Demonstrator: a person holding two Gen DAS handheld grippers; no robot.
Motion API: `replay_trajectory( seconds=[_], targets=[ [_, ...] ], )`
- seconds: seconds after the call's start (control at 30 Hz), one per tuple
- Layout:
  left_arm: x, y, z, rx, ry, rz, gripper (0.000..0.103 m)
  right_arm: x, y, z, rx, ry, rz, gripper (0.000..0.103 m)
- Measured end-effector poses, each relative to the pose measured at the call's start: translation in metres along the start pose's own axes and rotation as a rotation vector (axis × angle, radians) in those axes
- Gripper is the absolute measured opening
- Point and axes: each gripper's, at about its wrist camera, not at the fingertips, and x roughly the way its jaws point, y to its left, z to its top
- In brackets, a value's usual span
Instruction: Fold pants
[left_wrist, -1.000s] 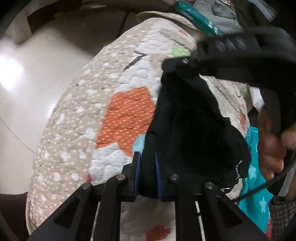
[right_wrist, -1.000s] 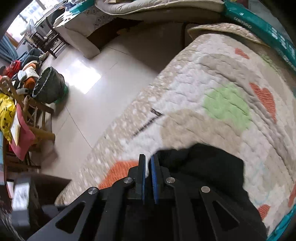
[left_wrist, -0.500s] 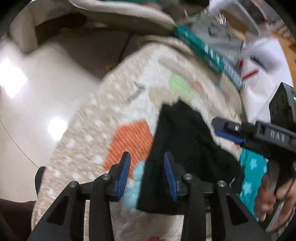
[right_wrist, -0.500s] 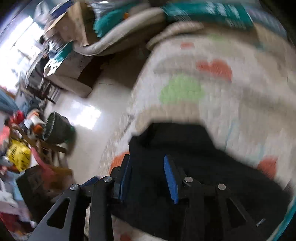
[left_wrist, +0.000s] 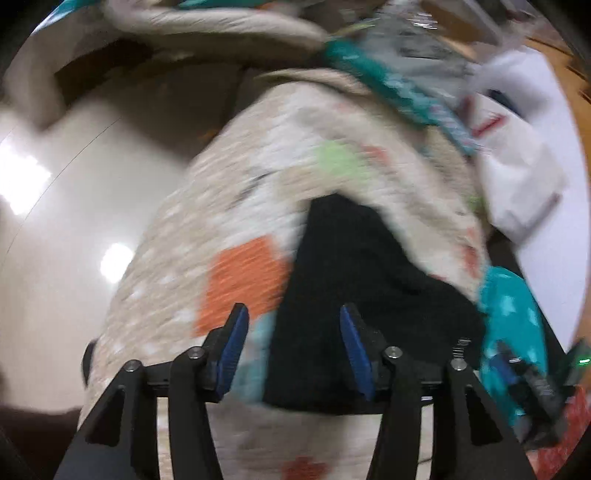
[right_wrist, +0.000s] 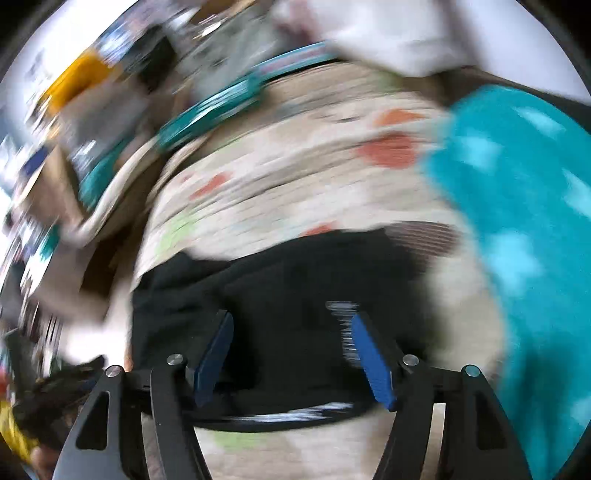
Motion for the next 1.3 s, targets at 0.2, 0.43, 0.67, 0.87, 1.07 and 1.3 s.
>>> replay_trajectory(
  seconds=[0.2,0.43,0.67,0.87,1.07,1.3],
  targets=[
    [0.036,-0.137,0.021,0.324,0.098,-0.121,0.063,0.011,-0.072,-0.010,0.276,0.048,0.049,0.073],
    [0.136,-0.255,0.003,0.581,0.316,-0.180,0.064,0.033,-0.090,-0.024,0.372,0.101,0.130,0.073],
    [0.207,-0.312,-0.033,0.824,0.481,-0.071,0.079,0.044,-0.073,-0.023,0.286,0.068,0.111,0.075],
    [0.205,-0.328,-0.064,1.092,0.440,0.101,0.039,0.046,-0.054,-0.015,0.189,0.087,0.133,0.022],
    [0.153,-0.302,-0.025,0.926,0.382,-0.006,0.023,0.010,-0.009,-0.001,0.028,0.010,0.213,0.018],
    [0.061,-0.217,0.045,0.641,0.226,-0.115,0.022,-0.017,0.098,0.004,-0.257,0.015,0.312,0.017]
  ],
)
